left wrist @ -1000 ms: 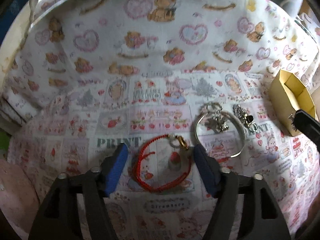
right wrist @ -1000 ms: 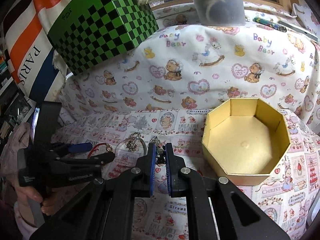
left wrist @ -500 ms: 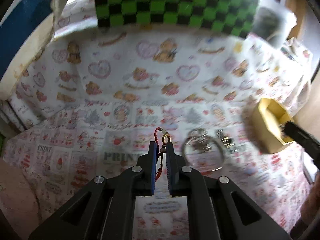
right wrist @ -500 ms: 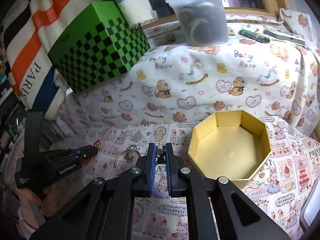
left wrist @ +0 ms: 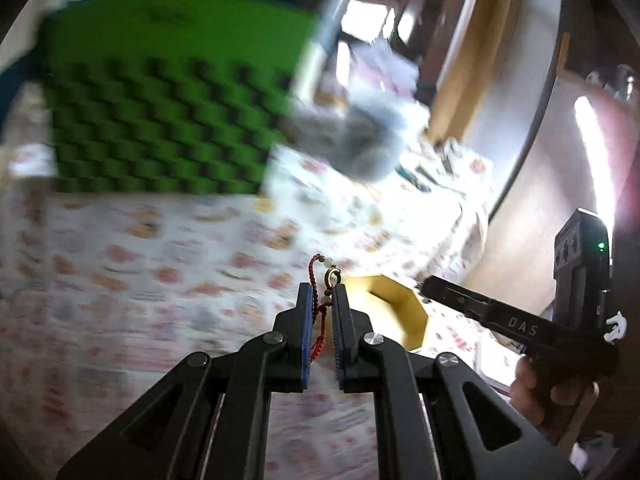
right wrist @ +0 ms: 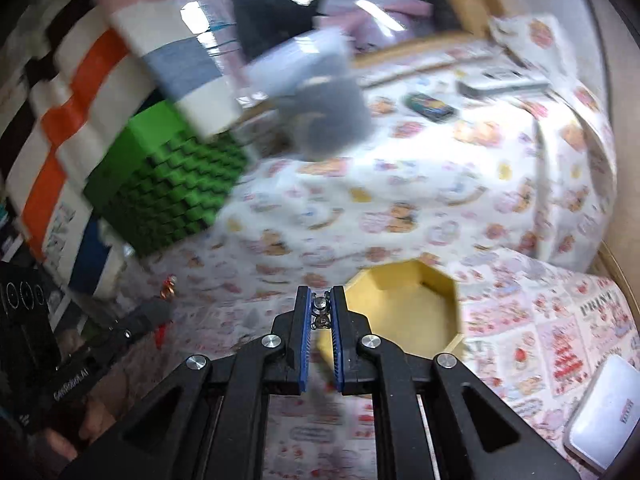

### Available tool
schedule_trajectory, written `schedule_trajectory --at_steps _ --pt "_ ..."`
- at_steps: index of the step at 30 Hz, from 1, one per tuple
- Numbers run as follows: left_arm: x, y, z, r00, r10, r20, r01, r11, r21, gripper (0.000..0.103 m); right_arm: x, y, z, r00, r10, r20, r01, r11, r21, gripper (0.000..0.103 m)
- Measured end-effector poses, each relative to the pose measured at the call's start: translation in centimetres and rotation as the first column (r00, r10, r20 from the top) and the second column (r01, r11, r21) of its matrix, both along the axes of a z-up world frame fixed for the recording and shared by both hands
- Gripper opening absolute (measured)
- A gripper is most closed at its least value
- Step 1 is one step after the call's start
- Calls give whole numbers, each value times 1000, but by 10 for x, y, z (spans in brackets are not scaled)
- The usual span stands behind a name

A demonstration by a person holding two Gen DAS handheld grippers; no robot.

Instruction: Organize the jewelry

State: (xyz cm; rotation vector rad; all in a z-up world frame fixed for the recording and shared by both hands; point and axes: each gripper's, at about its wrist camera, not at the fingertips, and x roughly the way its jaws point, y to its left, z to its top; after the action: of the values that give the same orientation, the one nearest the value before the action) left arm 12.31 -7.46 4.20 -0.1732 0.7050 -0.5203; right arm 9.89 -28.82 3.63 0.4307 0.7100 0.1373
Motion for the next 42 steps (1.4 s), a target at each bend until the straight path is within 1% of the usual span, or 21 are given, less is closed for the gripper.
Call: schedule_trajectory --at_steps 2,4,6,8,11,15,17,20,21,22,23,26,30,34,36,38,41,42 --pt "18 -24 -6 997 -35 -66 35 999 -2 8 4 -11 -4 999 -30 -14 30 1000 4 10" --pt "36 -41 -15 992 -55 -113 55 998 -10 8 8 -19 -9 998 -53 -34 53 999 -6 10" --pt "50 -54 -25 984 -79 -162 72 996 -46 9 11 -28 -15 996 -67 -59 68 997 19 10" --pt "51 -61 -39 974 -109 -201 93 992 -86 10 13 -36 -22 994 -76 -81 80 996 50 10" --pt "56 -69 -52 966 -127 -226 103 988 -112 11 17 -43 -31 991 -84 -109 91 994 61 10" --pt "58 -75 -60 960 -120 -252 87 987 -136 11 16 -47 -40 989 -70 -133 85 990 113 10" --pt "60 -77 -64 959 -131 -252 95 984 -152 14 16 -46 -43 988 -60 -140 78 989 126 10" --pt "61 -76 -65 957 -125 -261 86 984 -155 17 17 -44 -45 987 -47 -151 67 989 129 10" --pt "61 -76 -65 957 -124 -264 83 984 -160 19 17 -44 -46 987 -50 -156 70 989 129 10" --pt "61 -74 -64 956 -126 -267 83 983 -165 24 18 -43 -47 986 -53 -159 74 989 130 10" --pt "60 -71 -63 956 -124 -265 81 983 -167 30 17 -43 -48 985 -58 -162 80 988 135 10" --pt "57 -62 -61 964 -84 -251 51 989 -138 37 18 -42 -48 986 -53 -159 77 986 149 10" --pt "53 -42 -54 975 -56 -213 35 994 -104 39 18 -38 -46 987 -57 -151 74 991 110 11" --pt "42 -24 -43 985 -12 -169 4 999 -51 39 20 -32 -43 989 -40 -140 52 995 85 11" --pt "32 -17 -33 994 20 -107 -19 1000 11 41 20 -27 -41 991 -36 -128 43 998 54 13" --pt "19 -9 -23 999 34 -32 -33 998 59 49 19 -20 -37 993 -33 -110 35 999 24 16" --pt "1 4 -12 999 15 37 -17 999 44 56 16 -12 -31 996 -21 -88 21 1000 1 16" --pt "-6 9 -8 997 23 68 -26 998 50 58 15 -10 -29 997 -18 -81 18 1000 -1 16"
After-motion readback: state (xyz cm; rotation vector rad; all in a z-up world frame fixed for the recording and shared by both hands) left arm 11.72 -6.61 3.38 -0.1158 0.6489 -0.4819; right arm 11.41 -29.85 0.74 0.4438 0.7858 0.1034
